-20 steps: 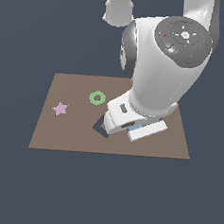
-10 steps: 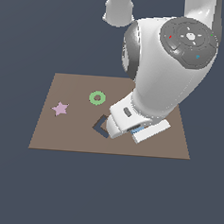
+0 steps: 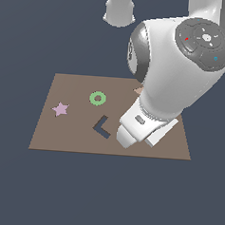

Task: Insert a designated object into the corresponding slot on a board.

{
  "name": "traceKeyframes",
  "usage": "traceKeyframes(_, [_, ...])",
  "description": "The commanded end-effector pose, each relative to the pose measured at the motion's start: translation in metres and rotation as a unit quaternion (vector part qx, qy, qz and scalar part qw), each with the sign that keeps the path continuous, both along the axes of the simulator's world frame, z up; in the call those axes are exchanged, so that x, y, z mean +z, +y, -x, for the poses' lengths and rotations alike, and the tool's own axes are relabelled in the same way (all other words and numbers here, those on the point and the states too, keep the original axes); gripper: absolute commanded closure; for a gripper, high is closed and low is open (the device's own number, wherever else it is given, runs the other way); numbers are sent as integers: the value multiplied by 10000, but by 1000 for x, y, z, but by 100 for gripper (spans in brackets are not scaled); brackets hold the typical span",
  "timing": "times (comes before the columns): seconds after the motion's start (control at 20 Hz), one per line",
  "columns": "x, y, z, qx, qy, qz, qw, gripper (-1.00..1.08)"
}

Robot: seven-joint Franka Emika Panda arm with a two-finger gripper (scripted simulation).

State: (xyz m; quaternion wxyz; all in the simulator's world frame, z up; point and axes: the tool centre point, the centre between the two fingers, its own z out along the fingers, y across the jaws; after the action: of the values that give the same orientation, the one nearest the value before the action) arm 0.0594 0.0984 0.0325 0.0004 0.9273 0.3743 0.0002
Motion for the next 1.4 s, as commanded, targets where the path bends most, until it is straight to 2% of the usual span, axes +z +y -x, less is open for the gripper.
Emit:
traceKeyframes(0.0, [1,5,0,461,-3,0,9989,108])
traceKeyframes(0.15, [1,13,0,1086,-4,1,9941,108])
traceKeyframes(0.3, [2,20,2,1757,-5,2,9845,108])
traceKeyframes(0.45, [3,28,5,2421,-6,3,9702,108])
traceKeyframes(0.65, [4,37,10,3291,-6,4,9443,108])
traceKeyframes(0.9, [5,47,20,4337,-6,6,9011,108])
traceKeyframes(1.35, [7,58,39,5948,-5,8,8039,108])
